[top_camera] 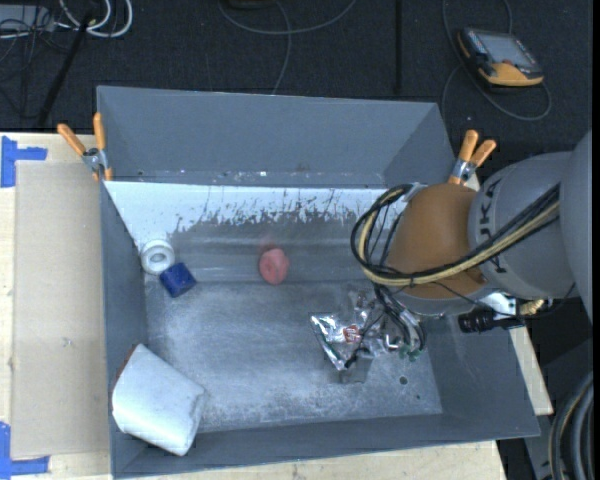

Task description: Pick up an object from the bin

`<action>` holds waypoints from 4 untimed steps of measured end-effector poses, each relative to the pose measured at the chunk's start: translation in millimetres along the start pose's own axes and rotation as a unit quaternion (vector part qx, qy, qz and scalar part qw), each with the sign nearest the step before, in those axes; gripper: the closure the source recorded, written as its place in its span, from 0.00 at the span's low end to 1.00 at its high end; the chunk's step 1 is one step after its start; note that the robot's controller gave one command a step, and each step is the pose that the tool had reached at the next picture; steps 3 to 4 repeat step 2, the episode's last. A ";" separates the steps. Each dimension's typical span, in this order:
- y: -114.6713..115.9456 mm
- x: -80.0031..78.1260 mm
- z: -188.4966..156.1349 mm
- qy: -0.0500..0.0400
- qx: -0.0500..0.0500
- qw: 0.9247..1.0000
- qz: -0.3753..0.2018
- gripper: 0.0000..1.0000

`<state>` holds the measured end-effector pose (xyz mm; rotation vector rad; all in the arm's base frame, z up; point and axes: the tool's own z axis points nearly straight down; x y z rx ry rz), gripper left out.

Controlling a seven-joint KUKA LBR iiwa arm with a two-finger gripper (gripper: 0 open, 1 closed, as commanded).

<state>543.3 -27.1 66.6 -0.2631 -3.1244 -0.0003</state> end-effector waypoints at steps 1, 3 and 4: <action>0.4 -1.8 -2.9 -0.003 0.000 1.000 0.000 1.00; 8.6 8.8 -171.5 -0.007 -0.001 1.000 -0.022 1.00; 8.6 8.8 -171.5 -0.007 -0.001 1.000 -0.022 1.00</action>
Offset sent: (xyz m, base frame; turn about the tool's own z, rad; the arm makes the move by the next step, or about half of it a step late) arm 0.0000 0.0000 0.0000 0.0000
